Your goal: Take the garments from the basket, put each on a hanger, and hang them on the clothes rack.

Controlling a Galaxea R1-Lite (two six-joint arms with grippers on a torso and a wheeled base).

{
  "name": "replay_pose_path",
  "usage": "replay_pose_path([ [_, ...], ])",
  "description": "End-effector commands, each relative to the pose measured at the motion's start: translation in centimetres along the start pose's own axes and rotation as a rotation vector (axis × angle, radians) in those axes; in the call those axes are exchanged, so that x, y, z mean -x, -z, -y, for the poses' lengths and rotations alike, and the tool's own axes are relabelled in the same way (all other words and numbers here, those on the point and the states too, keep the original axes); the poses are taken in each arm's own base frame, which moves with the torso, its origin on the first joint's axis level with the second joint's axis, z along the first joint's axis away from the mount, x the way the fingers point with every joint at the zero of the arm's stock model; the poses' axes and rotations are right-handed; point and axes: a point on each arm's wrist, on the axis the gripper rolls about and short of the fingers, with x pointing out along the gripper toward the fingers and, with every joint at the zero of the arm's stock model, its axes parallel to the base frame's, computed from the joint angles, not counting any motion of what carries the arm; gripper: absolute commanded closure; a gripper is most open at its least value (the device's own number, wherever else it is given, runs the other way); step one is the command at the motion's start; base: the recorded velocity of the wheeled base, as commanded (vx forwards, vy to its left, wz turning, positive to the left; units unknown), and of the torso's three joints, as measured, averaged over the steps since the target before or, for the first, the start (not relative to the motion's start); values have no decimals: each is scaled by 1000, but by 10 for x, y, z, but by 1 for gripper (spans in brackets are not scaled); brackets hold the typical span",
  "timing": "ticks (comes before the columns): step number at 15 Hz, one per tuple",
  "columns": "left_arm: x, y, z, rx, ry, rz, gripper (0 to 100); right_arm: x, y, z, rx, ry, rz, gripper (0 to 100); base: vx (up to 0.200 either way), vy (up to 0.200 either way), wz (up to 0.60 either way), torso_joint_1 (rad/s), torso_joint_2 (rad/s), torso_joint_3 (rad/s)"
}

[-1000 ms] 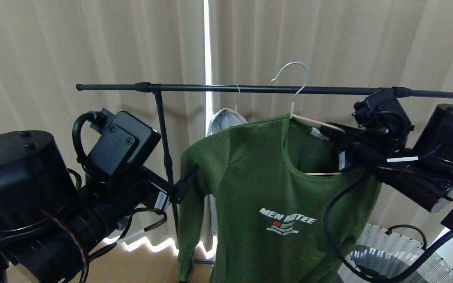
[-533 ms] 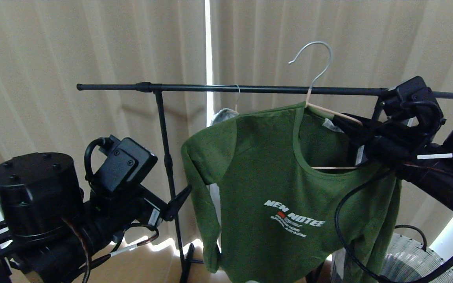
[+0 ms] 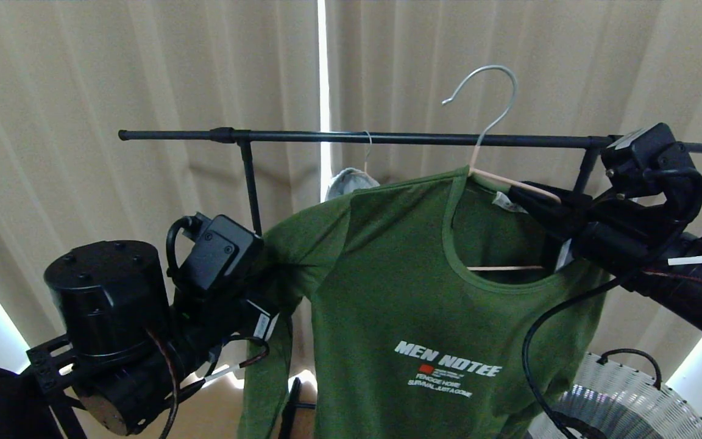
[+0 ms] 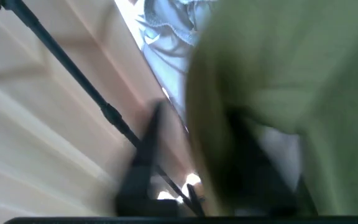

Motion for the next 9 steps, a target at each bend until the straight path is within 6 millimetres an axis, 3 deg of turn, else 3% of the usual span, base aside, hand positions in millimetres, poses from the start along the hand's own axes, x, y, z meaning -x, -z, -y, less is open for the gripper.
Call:
replay_pose_path([
  [1,2,1,-6,1,-20,-3,100,-1,1,2,0,11,-2,100,0,0,0,0,0,0],
  [5,10,10,-35,-6,-128,-34,100,-1,6,21,6,88,-24,100,0,0,0,0,0,0],
  [8,13,13,-39,-8,-140,-44,100,-1,7,25,7,100,-29,100,0,0,0,0,0,0],
  [9,14,10,-37,-12,-133,-33,0,-1,7,24,8,98,-30,100,0,0,0,0,0,0],
])
